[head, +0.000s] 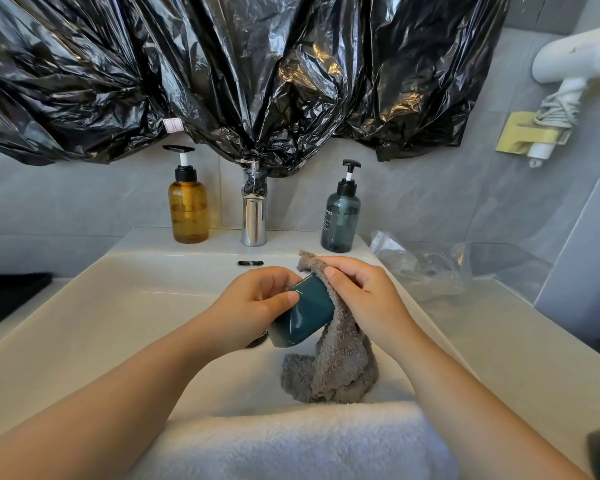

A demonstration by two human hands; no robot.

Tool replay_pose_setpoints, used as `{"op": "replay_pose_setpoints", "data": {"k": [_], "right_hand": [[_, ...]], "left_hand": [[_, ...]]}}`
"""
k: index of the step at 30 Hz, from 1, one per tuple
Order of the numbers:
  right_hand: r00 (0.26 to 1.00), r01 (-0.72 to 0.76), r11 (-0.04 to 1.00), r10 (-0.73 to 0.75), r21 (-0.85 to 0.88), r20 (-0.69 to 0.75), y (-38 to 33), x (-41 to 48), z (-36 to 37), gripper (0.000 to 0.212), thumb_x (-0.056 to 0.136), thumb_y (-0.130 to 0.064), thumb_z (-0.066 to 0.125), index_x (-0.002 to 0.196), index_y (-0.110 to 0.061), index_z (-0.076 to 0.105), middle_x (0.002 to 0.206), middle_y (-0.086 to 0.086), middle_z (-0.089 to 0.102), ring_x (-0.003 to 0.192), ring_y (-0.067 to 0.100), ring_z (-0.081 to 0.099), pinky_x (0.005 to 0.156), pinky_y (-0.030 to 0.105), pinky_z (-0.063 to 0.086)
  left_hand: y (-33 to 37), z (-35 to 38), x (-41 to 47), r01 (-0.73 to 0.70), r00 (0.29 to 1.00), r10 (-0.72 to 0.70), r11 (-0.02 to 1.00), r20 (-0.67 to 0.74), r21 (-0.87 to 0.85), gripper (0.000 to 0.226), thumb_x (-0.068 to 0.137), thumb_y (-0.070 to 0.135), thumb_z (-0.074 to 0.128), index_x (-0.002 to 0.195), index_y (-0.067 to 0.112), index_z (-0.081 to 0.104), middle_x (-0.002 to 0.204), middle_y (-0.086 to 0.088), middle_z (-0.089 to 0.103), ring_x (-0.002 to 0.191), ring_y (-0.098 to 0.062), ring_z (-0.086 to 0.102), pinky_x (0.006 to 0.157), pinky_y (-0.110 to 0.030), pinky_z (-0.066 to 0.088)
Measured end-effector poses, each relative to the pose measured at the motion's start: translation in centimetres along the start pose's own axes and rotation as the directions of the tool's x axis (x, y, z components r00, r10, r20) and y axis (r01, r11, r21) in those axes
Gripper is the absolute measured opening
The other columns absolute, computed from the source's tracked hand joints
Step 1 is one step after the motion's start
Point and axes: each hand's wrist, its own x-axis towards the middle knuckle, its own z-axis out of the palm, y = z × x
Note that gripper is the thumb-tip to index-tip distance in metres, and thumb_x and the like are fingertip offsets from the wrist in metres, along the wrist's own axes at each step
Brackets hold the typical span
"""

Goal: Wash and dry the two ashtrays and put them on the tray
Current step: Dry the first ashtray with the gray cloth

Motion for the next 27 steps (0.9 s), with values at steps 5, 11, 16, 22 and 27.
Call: {"op": "replay_pose_setpoints", "data": {"k": [5, 11, 16, 22, 27], "right_hand": [[0.961, -0.275, 0.959, 0.275, 0.065, 0.011, 0.5, 0.6, -0.1, 0.039, 0.102, -0.039, 0.036, 0.128, -0.024, 0.060, 0.125, -0.003, 0.064, 0.116, 0.013, 0.057, 0.105, 0.032, 0.042], [0.947, -0.315, 0.943, 0.320, 0.106, -0.032, 0.8, -0.1, -0.5, 0.041, 0.102, -0.041, 0.035, 0.122, -0.019, 0.064, 0.115, 0.001, 0.067, 0.113, 0.017, 0.059, 0.104, 0.036, 0.043], [0.964, -0.211, 0.978, 0.206, -0.010, -0.170, 0.8, -0.2, -0.9, 0.024, 0.098, -0.029, 0.052, 0.090, -0.018, 0.071, 0.086, -0.003, 0.069, 0.081, 0.014, 0.063, 0.057, 0.016, 0.047], [0.951, -0.083, 0.995, 0.063, -0.052, -0.304, 1.1, -0.2, -0.8, 0.018, 0.093, -0.023, 0.061, 0.079, -0.016, 0.071, 0.080, 0.000, 0.071, 0.084, 0.019, 0.066, 0.074, 0.029, 0.049], [0.958, -0.047, 0.998, 0.030, -0.052, -0.286, 0.7, -0.3, -0.7, 0.015, 0.094, -0.024, 0.060, 0.095, -0.022, 0.074, 0.089, -0.013, 0.071, 0.088, 0.003, 0.064, 0.077, 0.018, 0.049]], "left_hand": [[-0.1, -0.2, 0.2, 0.007, 0.999, -0.010, 0.996, -0.038, -0.090, 0.021, 0.099, 0.008, 0.046, 0.101, 0.011, 0.066, 0.089, -0.002, 0.074, 0.085, -0.018, 0.069, 0.080, -0.029, 0.054], [0.0, -0.8, 0.8, 0.118, 0.984, -0.159, 0.912, -0.074, -0.394, 0.026, 0.101, 0.010, 0.041, 0.103, 0.004, 0.066, 0.087, -0.011, 0.070, 0.083, -0.022, 0.063, 0.082, -0.033, 0.050], [0.2, -1.1, 0.8, 0.133, 0.961, -0.236, 0.850, -0.142, -0.509, 0.026, 0.102, 0.012, 0.039, 0.100, 0.002, 0.063, 0.088, -0.012, 0.064, 0.084, -0.022, 0.060, 0.080, -0.033, 0.050], [-0.1, -0.9, 1.4, 0.207, 0.924, -0.352, 0.789, -0.148, -0.578, 0.024, 0.099, 0.008, 0.042, 0.116, -0.002, 0.057, 0.111, -0.022, 0.063, 0.099, -0.029, 0.059, 0.091, -0.041, 0.048], [-0.4, -1.1, 1.5, 0.341, 0.878, -0.478, 0.666, -0.028, -0.663, 0.034, 0.096, 0.017, 0.051, 0.127, 0.006, 0.049, 0.117, -0.016, 0.063, 0.104, -0.030, 0.060, 0.089, -0.045, 0.048]]}}
